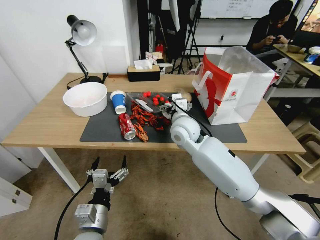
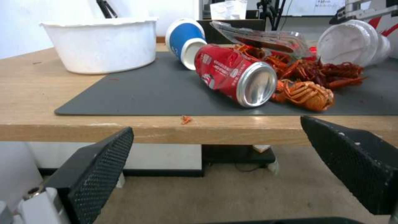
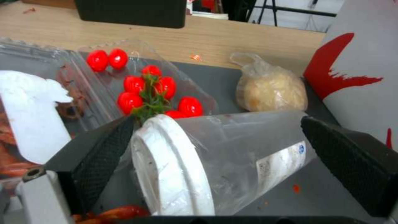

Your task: Pick up the trash from the table and place it into the takeout bag.

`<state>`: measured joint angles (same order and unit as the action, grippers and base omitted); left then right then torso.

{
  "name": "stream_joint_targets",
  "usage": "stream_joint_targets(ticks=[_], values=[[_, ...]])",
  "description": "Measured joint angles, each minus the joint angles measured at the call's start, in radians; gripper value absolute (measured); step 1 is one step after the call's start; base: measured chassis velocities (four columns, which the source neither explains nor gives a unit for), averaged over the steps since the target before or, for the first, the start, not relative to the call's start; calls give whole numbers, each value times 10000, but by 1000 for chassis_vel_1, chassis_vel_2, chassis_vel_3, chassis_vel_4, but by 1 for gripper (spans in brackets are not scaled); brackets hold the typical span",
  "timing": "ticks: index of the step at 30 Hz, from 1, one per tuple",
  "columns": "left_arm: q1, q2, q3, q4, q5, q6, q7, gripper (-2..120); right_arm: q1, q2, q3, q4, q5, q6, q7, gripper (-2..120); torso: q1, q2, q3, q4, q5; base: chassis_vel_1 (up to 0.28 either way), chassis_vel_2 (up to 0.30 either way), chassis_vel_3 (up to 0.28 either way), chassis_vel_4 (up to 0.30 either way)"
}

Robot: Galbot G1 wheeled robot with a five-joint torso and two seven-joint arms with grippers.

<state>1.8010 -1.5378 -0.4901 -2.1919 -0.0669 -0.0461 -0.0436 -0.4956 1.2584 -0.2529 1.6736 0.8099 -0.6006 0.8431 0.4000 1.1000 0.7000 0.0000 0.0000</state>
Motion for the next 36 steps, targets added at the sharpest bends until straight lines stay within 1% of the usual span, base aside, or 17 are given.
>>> stream_joint_targets(ticks=[7, 36], values=[[-17, 54, 11, 12, -12, -1, 0, 100, -129, -52, -64, -13, -390, -151, -170, 100, 0, 0, 0, 0, 0, 0, 0, 0, 0], [-13, 71, 138, 0, 16, -134, -56, 100, -648, -273, 56, 142, -795, -277, -685, 100, 0, 0, -1, 0, 1, 0, 0, 0, 0]])
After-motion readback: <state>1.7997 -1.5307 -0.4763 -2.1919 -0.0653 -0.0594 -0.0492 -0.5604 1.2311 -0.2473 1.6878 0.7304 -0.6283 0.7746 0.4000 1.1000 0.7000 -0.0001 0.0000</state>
